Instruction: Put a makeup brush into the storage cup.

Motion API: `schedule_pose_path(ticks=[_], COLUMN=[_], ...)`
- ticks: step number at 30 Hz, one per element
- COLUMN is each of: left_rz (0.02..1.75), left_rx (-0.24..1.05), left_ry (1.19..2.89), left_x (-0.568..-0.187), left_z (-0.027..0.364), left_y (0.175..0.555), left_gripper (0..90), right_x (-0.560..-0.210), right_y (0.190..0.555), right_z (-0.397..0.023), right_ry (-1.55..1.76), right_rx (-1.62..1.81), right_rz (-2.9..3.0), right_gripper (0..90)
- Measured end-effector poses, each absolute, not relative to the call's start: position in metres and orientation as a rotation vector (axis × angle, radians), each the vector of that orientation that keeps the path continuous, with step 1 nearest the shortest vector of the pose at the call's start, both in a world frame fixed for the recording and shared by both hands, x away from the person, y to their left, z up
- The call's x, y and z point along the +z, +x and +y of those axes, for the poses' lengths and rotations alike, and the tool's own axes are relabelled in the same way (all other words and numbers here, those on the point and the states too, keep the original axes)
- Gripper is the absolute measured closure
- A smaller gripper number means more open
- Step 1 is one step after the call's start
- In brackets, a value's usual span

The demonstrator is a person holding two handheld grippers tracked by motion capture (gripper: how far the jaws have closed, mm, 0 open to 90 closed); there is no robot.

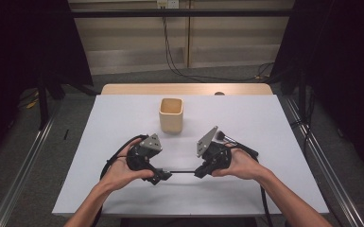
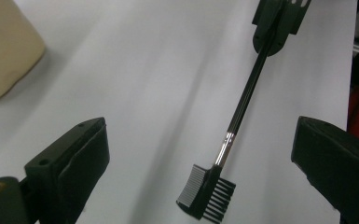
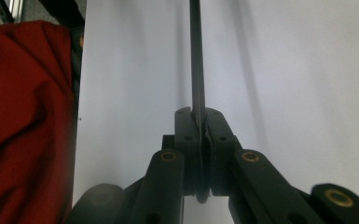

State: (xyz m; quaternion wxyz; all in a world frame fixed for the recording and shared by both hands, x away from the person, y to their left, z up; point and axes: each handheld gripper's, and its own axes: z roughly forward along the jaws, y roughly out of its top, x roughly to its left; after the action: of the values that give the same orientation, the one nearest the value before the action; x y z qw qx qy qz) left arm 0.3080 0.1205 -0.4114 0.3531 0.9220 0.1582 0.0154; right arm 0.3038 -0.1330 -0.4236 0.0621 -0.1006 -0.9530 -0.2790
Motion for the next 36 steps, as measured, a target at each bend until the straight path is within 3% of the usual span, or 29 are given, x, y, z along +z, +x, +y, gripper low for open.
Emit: schedule_pose_path(ticks=[12,36], left_rz=[0.518,0.657], left_rx=[0.182,0.266], left_ry=[2.259,2.096], left_x=[-0.405,-0.419], left_z=[0.136,0.171], left_y=[0.292,0.268], left_gripper=[4.7,5.2], right_x=[-0.432,-0.445], right_y=[0.305,0.286], right_z=[-0.155,-0.177], right_ry=[-0.464,-0.728], right_rx=[-0.978,-1.219], right_rz=[-2.855,-2.778], right_gripper=[86.3,86.3])
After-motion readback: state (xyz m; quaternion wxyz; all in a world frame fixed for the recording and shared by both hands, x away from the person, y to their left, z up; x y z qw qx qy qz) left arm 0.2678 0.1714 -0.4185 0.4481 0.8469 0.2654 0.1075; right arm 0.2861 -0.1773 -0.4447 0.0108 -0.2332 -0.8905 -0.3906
